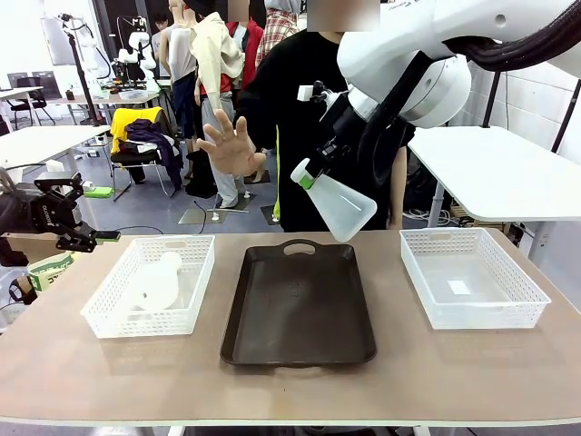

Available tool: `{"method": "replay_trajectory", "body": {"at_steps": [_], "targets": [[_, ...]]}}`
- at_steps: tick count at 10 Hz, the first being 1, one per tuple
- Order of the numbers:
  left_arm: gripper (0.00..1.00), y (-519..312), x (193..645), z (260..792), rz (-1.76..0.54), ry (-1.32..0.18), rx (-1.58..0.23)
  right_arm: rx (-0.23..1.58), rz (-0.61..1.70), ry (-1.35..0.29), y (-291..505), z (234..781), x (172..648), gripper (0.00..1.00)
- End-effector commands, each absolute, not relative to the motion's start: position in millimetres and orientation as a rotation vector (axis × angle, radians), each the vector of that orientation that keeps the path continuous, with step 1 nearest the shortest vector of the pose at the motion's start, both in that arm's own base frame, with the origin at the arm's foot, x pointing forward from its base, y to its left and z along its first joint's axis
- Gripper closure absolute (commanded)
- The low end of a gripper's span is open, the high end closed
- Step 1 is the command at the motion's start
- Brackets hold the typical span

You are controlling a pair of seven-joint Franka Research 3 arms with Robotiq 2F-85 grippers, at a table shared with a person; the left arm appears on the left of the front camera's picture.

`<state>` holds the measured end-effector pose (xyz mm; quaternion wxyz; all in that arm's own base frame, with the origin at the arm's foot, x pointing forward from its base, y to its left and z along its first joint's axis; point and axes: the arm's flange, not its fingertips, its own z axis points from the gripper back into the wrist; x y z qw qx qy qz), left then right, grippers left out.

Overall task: Prepare the laboratory tools.
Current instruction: Place the picked Big flask upright in the Handle tray as instructed by the person.

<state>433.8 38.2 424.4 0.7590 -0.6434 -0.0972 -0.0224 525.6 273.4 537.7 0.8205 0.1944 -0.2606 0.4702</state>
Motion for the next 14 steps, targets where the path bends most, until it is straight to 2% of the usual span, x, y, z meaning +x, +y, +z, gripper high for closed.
{"method": "replay_trajectory", "body": {"at_steps": [1,14], "targets": [[0.0,39.3,433.1,425.7,-0.049,-0.216,-1.406,0.436,0.991,-0.561,271.9,536.9,524.1,1.0],[0.0,39.3,433.1,425.7,-0.049,-0.216,-1.406,0.436,0.991,-0.561,271.9,536.9,524.1,1.0]]}}
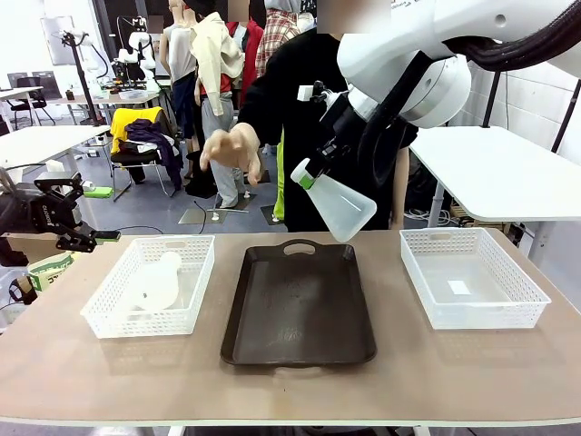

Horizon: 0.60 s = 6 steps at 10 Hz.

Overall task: Prepare the laboratory tools.
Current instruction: Place the picked Big flask upright in the Handle tray as instructed by the person.

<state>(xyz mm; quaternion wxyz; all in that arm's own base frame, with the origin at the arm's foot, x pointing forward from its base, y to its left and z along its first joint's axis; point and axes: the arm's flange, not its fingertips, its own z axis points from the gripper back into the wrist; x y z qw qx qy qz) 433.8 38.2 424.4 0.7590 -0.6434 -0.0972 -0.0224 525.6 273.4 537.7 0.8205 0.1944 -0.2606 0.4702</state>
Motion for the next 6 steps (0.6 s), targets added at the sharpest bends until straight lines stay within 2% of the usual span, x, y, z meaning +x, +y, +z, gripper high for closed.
{"method": "replay_trajectory", "body": {"at_steps": [1,6], "targets": [[0.0,39.3,433.1,425.7,-0.049,-0.216,-1.406,0.436,0.991,-0.561,271.9,536.9,524.1,1.0],[0.0,39.3,433.1,425.7,-0.049,-0.216,-1.406,0.436,0.991,-0.561,271.9,536.9,524.1,1.0]]}}
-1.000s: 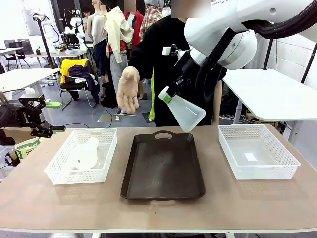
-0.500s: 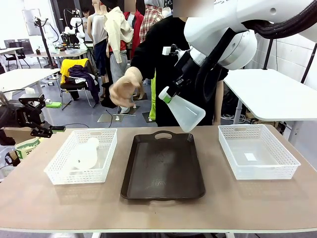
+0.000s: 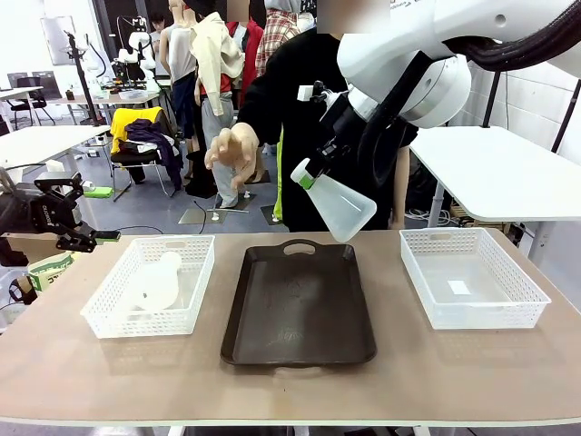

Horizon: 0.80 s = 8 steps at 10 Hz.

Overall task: Prepare the laboratory tools.
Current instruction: Place the picked Big flask upright in the Handle tray as instructed by the person.

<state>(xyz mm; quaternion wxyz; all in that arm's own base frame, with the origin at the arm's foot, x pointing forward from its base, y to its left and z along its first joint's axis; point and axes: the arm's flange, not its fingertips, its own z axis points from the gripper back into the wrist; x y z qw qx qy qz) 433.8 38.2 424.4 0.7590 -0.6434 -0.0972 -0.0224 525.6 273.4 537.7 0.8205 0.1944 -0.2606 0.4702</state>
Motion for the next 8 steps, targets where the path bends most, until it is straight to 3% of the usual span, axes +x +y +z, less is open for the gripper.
{"method": "replay_trajectory", "body": {"at_steps": [1,8], "targets": [[0.0,39.3,433.1,425.7,-0.049,-0.216,-1.406,0.436,0.991,-0.561,271.9,536.9,524.1,1.0],[0.0,39.3,433.1,425.7,-0.049,-0.216,-1.406,0.438,1.011,-0.53,276.8,523.8,529.3,1.0]]}}
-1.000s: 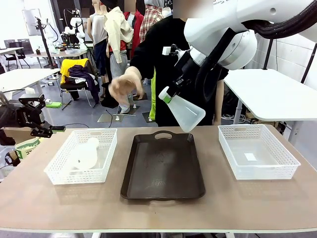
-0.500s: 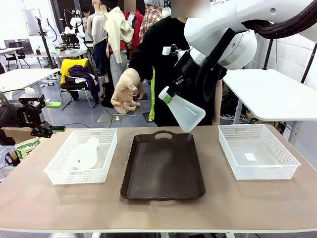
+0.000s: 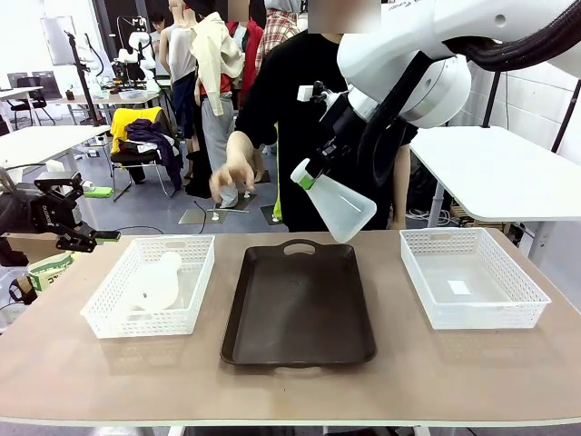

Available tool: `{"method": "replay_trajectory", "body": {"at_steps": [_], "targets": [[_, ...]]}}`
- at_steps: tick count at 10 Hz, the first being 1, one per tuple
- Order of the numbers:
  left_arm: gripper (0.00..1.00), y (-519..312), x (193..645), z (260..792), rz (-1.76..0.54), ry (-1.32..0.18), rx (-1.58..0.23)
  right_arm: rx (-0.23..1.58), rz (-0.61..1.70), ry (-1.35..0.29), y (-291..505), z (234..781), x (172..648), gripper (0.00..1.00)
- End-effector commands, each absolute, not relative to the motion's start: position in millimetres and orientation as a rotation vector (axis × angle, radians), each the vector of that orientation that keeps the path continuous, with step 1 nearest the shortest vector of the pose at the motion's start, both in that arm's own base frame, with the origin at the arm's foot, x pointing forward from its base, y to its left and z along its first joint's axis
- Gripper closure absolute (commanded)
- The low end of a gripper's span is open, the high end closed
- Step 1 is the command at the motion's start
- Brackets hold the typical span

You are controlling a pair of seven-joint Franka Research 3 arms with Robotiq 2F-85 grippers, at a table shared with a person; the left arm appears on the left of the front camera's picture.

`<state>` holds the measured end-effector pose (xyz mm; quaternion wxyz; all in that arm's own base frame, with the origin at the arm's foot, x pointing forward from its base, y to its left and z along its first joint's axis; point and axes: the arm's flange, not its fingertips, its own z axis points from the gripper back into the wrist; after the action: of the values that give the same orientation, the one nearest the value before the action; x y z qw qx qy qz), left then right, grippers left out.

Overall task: Prepare the laboratory tools.
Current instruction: Place the picked Big flask upright in the Handle tray as instructed by the person.

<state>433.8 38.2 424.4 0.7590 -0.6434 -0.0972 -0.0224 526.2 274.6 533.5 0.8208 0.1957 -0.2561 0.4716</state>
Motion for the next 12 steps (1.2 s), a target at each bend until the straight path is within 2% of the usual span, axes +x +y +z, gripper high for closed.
{"method": "replay_trajectory", "body": {"at_steps": [1,3,6,8,12], "targets": [[0.0,39.3,433.1,425.7,-0.049,-0.216,-1.406,0.464,1.04,-0.557,281.1,511.9,530.4,1.0],[0.0,39.3,433.1,425.7,-0.049,-0.216,-1.406,0.546,1.089,-0.711,289.4,496.1,529.7,1.0],[0.0,39.3,433.1,425.7,-0.049,-0.216,-1.406,0.683,1.202,-1.04,295.9,479.7,533.6,1.0],[0.0,39.3,433.1,425.7,-0.049,-0.216,-1.406,0.757,1.184,-1.172,302.5,465.7,532.4,1.0],[0.0,39.3,433.1,425.7,-0.049,-0.216,-1.406,0.789,1.128,-1.212,308.7,457.4,537.5,1.0]]}}
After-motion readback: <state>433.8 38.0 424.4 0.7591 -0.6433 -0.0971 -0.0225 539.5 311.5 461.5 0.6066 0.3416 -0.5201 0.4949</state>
